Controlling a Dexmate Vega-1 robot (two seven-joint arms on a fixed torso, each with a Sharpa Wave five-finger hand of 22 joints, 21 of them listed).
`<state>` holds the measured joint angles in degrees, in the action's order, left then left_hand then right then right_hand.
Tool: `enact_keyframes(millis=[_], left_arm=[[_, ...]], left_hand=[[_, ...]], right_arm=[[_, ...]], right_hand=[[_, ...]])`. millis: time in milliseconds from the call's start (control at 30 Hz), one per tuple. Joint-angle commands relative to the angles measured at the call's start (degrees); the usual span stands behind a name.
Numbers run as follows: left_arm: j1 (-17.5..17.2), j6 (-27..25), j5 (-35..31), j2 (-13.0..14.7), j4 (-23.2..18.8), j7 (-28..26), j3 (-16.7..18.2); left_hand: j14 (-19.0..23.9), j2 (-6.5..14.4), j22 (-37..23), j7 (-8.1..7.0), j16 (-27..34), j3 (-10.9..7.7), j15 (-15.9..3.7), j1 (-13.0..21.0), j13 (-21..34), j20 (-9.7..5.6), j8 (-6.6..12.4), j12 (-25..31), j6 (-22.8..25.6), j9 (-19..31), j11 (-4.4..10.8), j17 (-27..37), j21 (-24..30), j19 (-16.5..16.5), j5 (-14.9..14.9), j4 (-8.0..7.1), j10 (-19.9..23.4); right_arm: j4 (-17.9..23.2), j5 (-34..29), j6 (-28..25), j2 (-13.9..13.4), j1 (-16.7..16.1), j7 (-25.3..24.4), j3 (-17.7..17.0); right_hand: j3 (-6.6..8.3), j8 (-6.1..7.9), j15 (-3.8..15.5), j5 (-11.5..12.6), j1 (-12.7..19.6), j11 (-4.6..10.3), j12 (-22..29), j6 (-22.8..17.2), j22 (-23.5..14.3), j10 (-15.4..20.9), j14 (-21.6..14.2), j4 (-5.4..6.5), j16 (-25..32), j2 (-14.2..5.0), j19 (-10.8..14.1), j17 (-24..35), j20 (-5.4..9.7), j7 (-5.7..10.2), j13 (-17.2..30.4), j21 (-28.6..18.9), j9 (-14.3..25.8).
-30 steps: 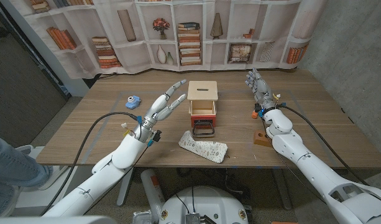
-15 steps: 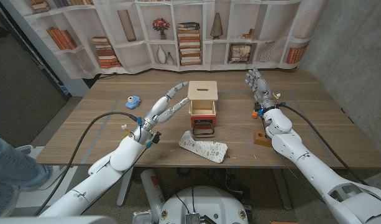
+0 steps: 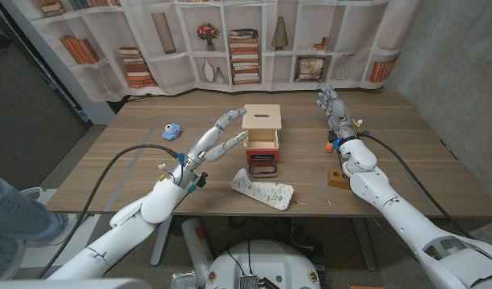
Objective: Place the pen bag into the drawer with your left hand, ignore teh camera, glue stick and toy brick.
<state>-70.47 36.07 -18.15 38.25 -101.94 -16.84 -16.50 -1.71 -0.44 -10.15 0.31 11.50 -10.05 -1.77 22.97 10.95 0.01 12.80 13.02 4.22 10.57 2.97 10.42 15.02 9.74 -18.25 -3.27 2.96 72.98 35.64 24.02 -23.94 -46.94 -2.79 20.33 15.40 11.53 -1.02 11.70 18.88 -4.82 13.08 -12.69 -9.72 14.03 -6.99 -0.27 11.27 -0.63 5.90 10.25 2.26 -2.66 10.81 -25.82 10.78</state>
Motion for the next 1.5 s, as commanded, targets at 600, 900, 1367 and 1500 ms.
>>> enact_keyframes(millis=[600, 900, 1367, 1500], left_arm=[[0.13, -6.55, -7.44, 2.99, -4.58, -2.58, -3.01], [0.15, -8.61, -8.14, 4.28, -6.09, -2.32, -3.80], [-1.59, -13.24, -10.94, 6.99, -10.12, -2.47, -3.41], [-2.11, -14.66, -11.46, 8.07, -11.58, -1.84, -3.22]], left_hand=[[0.35, -0.15, -0.18, -0.03, -0.31, -0.18, 0.03, 1.67, 0.03, 0.45, -0.14, -0.28, 0.28, 0.31, 0.04, 0.00, -0.62, 1.99, -0.61, 0.67, 0.57], [0.86, -0.20, -0.20, -0.13, -0.17, -0.16, 0.32, 2.05, 0.04, 1.24, -0.31, -0.37, 0.14, 0.32, 0.21, 0.03, -0.79, 1.86, -0.71, 0.89, 0.62], [0.66, -0.69, -0.18, -0.16, -0.36, -0.17, 0.70, 3.42, 0.07, 2.03, -0.74, -0.73, -0.74, 0.34, 0.38, 0.05, -1.05, 1.52, -1.01, 1.81, 0.08], [0.56, -1.02, -0.16, -0.25, -0.43, -0.22, 0.77, 4.33, 0.09, 2.14, -0.97, -0.85, -1.37, 0.35, 0.44, 0.05, -1.23, 1.50, -1.19, 2.44, -0.13]], right_arm=[[-0.65, 0.46, 0.72, 0.33, 0.00, 0.08, -0.42], [-1.45, 0.59, 0.85, 0.62, 0.43, 0.29, -0.39], [-2.89, 0.60, 1.26, 1.43, 1.45, 0.68, -0.11], [-2.87, 0.48, 1.23, 1.48, 1.66, 0.59, -0.06]], right_hand=[[0.00, -0.21, -0.02, -0.08, 0.12, 0.28, -0.03, -0.49, -0.35, 0.65, -0.57, -0.40, -0.20, -0.51, 0.65, 0.24, 0.84, -0.06, 0.07, 0.60, 0.12], [-0.04, -0.21, 0.00, -0.09, 0.04, 0.20, -0.05, -0.53, -0.36, 0.70, -0.59, -0.44, -0.21, -0.53, 0.65, 0.26, 0.83, 0.01, 0.07, 0.83, 0.12], [-0.07, -0.15, 0.43, -0.08, 0.10, 0.09, -0.01, -0.75, -0.37, 0.93, -0.49, -0.63, -0.32, -0.53, 0.52, 0.22, 1.02, -0.08, 0.07, 1.29, 0.13], [-0.07, -0.16, 0.32, -0.07, 0.11, 0.18, -0.06, -0.75, -0.37, 0.84, -0.53, -0.68, -0.31, -0.53, 0.55, 0.21, 1.02, -0.05, 0.07, 1.37, 0.13]])
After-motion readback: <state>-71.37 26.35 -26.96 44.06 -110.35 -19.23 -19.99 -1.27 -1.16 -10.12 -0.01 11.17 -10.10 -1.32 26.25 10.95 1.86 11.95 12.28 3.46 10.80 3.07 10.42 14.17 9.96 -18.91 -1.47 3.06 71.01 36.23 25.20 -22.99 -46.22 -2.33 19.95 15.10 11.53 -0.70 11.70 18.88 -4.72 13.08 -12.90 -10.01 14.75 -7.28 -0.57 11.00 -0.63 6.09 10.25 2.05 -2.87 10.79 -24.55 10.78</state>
